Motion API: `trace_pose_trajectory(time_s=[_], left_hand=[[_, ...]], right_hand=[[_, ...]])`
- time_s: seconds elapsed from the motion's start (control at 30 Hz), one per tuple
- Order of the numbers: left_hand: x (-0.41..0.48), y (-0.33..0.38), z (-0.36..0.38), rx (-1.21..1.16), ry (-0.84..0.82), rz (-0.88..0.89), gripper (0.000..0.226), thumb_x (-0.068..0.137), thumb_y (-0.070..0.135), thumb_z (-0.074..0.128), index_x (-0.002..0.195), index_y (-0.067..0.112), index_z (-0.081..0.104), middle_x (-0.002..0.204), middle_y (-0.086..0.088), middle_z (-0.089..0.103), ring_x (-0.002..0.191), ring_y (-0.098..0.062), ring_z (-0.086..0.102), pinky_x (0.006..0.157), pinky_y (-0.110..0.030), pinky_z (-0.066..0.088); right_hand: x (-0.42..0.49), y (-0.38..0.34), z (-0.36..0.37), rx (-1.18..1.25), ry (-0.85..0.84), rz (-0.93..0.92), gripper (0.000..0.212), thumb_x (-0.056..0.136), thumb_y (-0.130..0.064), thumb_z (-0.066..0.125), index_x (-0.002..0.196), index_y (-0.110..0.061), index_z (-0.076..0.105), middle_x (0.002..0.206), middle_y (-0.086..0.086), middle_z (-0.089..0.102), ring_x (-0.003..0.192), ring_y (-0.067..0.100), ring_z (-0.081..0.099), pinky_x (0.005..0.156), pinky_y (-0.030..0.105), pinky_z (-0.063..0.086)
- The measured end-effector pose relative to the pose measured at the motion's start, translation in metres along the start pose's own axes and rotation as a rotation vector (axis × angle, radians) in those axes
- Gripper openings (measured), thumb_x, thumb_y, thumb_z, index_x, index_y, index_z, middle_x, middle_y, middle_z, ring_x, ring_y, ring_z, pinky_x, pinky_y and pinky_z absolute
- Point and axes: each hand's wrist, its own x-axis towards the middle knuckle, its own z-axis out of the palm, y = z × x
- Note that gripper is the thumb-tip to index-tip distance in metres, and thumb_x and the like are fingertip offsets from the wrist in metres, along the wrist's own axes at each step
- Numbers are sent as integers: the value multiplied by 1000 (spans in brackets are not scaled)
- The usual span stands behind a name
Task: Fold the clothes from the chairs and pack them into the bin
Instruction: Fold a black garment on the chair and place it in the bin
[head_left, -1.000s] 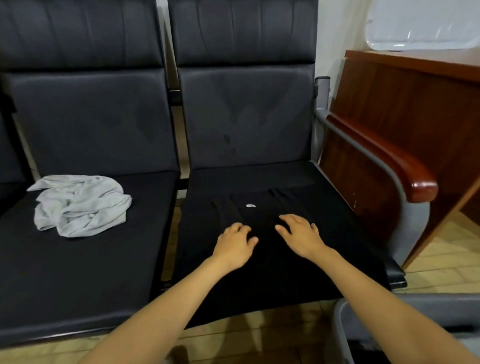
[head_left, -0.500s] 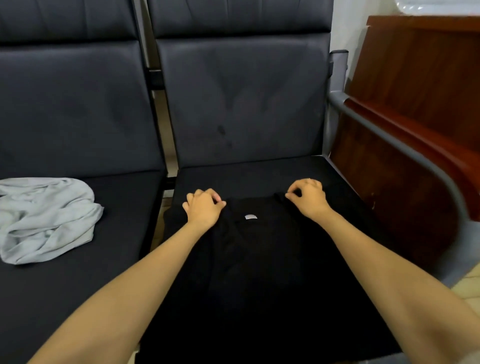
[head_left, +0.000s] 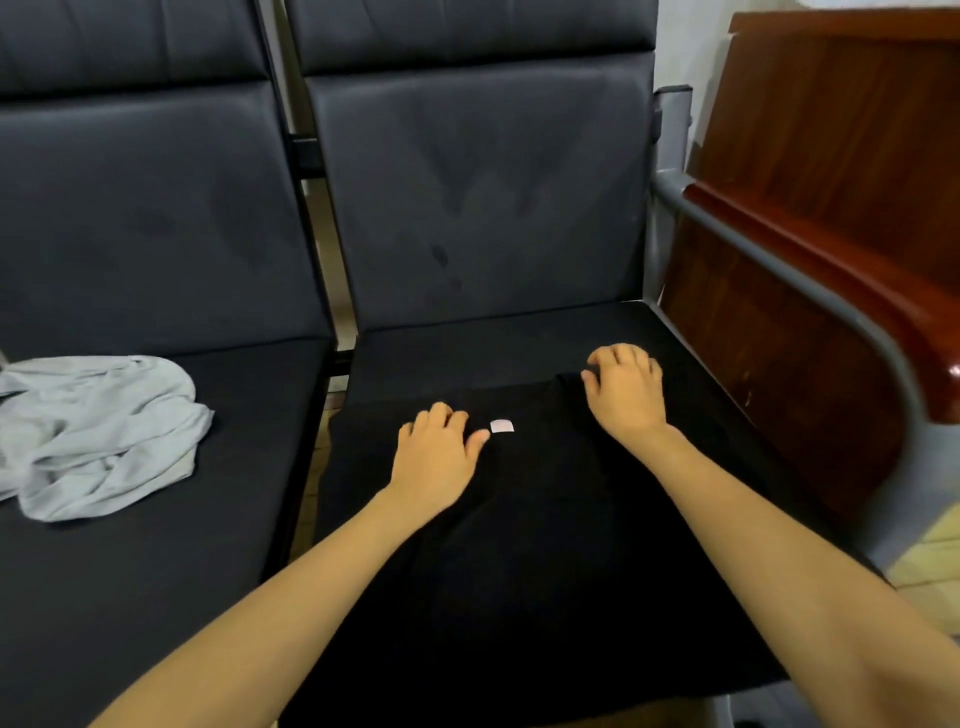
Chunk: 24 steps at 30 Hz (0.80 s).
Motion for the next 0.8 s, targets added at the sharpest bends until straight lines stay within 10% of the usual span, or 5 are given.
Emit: trace_pose_trajectory(time_s=[0.17,0.33,0.63,0.8], left_hand=[[-17,2,-6,-84,-308,-52,63,101,53,17,154,22,4,162,2,-4,148,-18,-7,120,-46,-3],[-58,-4,-34,-170,-26,-111,53,101,35,42,149,17,28,156,-9,20,145,-25,15,119,-43,15],[-152,-59,-65,-271,-370,-323,70,89,38,63,146,14,30,147,-12,30,132,-30,37,107,-40,37],[-165,-91,-72,-495,-327,-402,30,86,43,66,99,17,58,112,-4,59,99,-16,55,79,-27,43]], right_hand=[[-69,-35,-19,3,-198,-82,42,98,-39,44,134,-18,49,140,5,45,136,24,33,111,39,27],[-129,-63,-27,-23,-333,-115,52,101,-45,34,148,-22,32,156,4,25,148,23,9,118,44,11],[-149,-84,-22,-53,-451,-98,52,102,-44,27,150,-25,25,158,1,19,148,23,6,116,56,2],[-148,-126,-21,148,-254,-332,35,98,-28,49,131,-17,54,135,1,50,135,19,35,113,39,26]])
